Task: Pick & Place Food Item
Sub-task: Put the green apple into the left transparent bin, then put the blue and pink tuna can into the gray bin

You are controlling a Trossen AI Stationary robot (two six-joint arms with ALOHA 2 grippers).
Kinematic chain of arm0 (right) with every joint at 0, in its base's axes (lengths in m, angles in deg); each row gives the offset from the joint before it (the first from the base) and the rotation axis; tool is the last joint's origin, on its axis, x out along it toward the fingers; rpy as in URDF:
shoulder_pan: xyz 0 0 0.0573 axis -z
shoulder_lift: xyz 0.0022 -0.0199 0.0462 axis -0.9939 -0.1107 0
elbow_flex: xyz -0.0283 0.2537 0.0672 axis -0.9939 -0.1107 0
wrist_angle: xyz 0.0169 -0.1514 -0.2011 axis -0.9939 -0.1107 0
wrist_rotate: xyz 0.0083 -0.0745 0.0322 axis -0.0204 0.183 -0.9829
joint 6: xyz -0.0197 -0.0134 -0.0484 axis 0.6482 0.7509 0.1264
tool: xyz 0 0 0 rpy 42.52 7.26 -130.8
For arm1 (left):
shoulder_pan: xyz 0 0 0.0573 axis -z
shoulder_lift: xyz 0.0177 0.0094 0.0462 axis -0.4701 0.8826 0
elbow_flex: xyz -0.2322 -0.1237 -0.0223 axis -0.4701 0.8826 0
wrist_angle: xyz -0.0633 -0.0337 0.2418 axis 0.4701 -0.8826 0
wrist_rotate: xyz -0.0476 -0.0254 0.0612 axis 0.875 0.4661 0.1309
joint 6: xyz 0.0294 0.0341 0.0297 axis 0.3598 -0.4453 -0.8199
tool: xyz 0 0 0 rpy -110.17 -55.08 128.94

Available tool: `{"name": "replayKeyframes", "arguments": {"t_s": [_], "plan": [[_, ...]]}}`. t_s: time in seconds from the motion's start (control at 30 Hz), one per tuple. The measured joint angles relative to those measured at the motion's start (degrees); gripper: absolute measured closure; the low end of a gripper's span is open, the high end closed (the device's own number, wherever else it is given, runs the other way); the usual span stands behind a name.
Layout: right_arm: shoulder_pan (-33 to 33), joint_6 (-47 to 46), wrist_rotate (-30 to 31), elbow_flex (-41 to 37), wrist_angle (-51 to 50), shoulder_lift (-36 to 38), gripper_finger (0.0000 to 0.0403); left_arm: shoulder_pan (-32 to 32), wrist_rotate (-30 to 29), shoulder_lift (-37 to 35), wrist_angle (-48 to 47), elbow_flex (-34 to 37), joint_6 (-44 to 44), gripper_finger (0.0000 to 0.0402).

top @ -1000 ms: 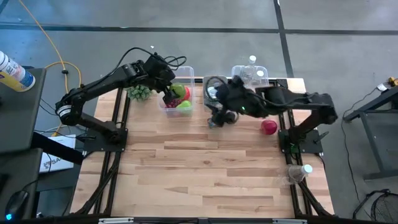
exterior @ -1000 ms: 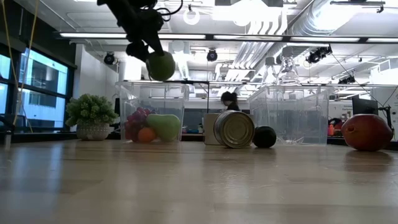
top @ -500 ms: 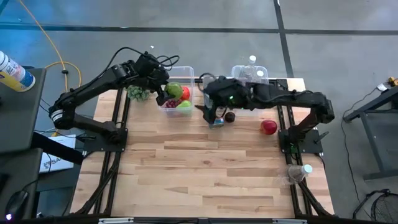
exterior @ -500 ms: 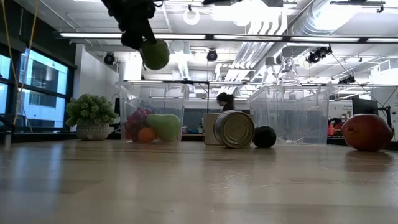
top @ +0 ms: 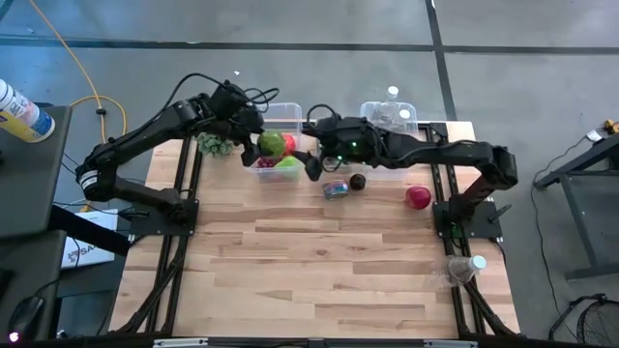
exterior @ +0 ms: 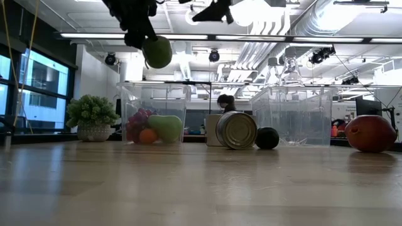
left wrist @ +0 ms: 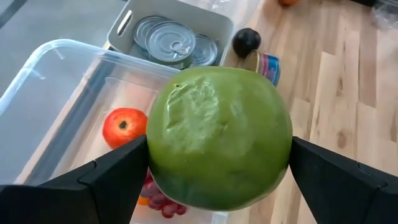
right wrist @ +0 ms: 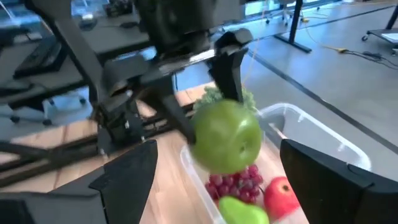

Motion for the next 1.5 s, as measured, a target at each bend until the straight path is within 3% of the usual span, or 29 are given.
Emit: {"name": "replayKeyframes", "arguments": {"t_s": [0.37, 0.53, 0.67, 0.9, 1.13, 1.5], "plan": [[4.3, 0.6, -5.1, -0.2, 21.7, -11.0, 0.0074, 0.0, -0.2, 0.2, 0.0, 0.0, 0.5, 0.0045], [6.9, -1.5, -3.7, -0.2, 22.0, -13.3, 0.0074, -0.1, -0.2, 0.2, 0.0, 0.0, 0.6, 0.0045], [8.5, -2.8, -7.9, -0.2, 21.7, -15.0, 0.0074, -0.7, -0.4, 0.3, -0.7, 0.1, 0.4, 0.0045], [8.8, -3.4, -9.1, -0.2, 15.9, -16.5, 0.0074, -0.7, -6.4, 0.2, 1.5, 0.0, -2.3, 0.0045], [8.8, -2.9, -4.8, -0.2, 9.5, -16.4, 0.0074, -0.7, -6.2, 0.2, 3.7, 0.0, -2.1, 0.0045], [8.0, 3.3, -5.4, -0.2, 12.2, -7.8, 0.0074, -0.4, -4.7, -1.5, 3.5, 0.0, -2.9, 0.0045]]}}
